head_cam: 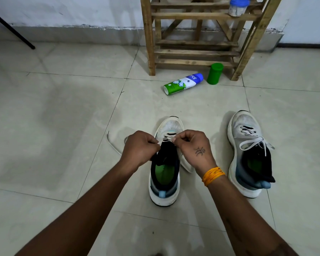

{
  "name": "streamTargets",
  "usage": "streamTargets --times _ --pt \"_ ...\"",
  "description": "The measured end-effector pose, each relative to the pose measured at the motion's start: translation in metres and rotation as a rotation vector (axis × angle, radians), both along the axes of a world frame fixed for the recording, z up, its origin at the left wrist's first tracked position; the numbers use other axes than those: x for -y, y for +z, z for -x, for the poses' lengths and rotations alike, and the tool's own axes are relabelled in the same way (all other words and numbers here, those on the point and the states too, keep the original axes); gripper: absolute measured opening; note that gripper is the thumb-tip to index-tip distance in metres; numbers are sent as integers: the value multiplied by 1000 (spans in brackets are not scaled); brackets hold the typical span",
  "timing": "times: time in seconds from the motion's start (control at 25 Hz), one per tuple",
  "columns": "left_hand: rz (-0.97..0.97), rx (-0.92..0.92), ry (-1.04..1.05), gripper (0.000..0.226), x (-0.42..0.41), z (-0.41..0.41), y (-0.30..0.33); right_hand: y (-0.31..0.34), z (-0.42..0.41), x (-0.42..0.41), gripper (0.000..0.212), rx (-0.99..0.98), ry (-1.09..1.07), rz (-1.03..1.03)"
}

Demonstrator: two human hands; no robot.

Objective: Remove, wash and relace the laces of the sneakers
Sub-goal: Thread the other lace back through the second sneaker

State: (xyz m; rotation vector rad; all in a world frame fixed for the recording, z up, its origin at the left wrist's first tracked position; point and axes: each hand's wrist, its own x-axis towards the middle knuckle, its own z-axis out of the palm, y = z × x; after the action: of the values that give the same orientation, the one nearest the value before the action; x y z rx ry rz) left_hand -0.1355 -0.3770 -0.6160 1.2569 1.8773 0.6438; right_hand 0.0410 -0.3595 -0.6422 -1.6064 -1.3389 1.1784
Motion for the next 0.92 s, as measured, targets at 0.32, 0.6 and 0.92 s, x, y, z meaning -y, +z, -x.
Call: streamTargets --times 0.32,0.6,0.92 --pt "97 359 99 14 0 14 -9 -8 28 6 18 208 115 -40" --pt "18 200 1 12 -2 12 -11 -9 34 2 39 266 121 -18" --pt "-16 120 -156 11 -1 14 -10 -15 35 3 33 315 107 -26"
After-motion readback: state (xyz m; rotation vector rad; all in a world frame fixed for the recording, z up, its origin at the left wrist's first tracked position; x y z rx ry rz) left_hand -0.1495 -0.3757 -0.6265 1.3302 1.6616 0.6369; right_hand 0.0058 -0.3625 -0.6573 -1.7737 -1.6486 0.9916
